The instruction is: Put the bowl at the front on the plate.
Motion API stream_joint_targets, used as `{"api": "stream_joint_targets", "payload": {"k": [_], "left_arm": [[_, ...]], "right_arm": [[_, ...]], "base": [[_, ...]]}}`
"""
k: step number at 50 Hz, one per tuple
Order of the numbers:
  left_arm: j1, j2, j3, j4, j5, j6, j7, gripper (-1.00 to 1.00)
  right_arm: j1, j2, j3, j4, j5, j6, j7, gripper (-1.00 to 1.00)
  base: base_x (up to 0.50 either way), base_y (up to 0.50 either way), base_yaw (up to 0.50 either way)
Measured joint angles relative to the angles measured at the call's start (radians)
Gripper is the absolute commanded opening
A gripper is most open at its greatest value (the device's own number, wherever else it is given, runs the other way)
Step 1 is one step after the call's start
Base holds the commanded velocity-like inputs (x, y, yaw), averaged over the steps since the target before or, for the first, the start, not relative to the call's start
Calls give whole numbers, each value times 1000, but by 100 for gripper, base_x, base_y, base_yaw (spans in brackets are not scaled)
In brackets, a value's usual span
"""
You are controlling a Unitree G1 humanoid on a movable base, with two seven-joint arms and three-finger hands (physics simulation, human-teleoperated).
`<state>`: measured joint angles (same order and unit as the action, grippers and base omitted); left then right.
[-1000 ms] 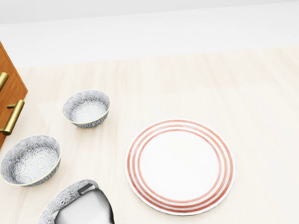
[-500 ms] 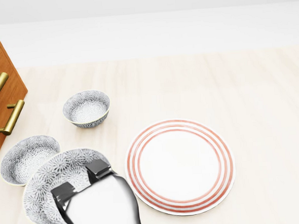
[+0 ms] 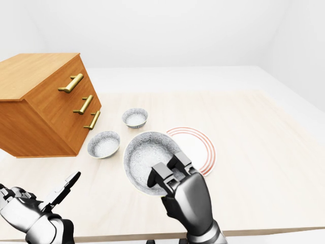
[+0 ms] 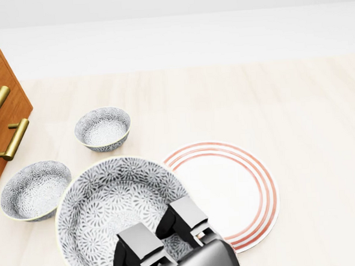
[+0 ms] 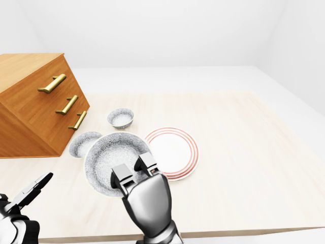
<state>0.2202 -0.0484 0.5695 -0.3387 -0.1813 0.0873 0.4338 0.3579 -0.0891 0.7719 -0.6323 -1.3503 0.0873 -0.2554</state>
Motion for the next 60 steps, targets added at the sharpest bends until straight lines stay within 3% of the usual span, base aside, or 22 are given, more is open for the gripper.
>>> {"api": "stream_joint_targets", "payload": {"k": [7, 18, 33, 44, 60], "left_arm": [[2, -1, 0, -2, 1, 0, -2, 100], [2, -2, 0, -4, 3, 0, -3, 100], [1, -3, 0, -5, 4, 0, -3, 100], [1, -2, -2, -2, 5, 0, -4, 100], [2, -2, -3, 0, 8, 0, -4, 100]], "right_arm": [[55, -76, 33, -54, 32, 0, -101, -100], [48, -109, 109, -57, -45, 0, -80, -100], [50, -116, 128, -57, -80, 0, -68, -100], [57, -119, 9, -57, -50, 0, -46, -100], [54, -57, -224, -25, -50, 0, 11, -100]], "base": [[0, 0, 0], [0, 0, 0], [0, 0, 0], [0, 0, 0], [0, 0, 0]]}}
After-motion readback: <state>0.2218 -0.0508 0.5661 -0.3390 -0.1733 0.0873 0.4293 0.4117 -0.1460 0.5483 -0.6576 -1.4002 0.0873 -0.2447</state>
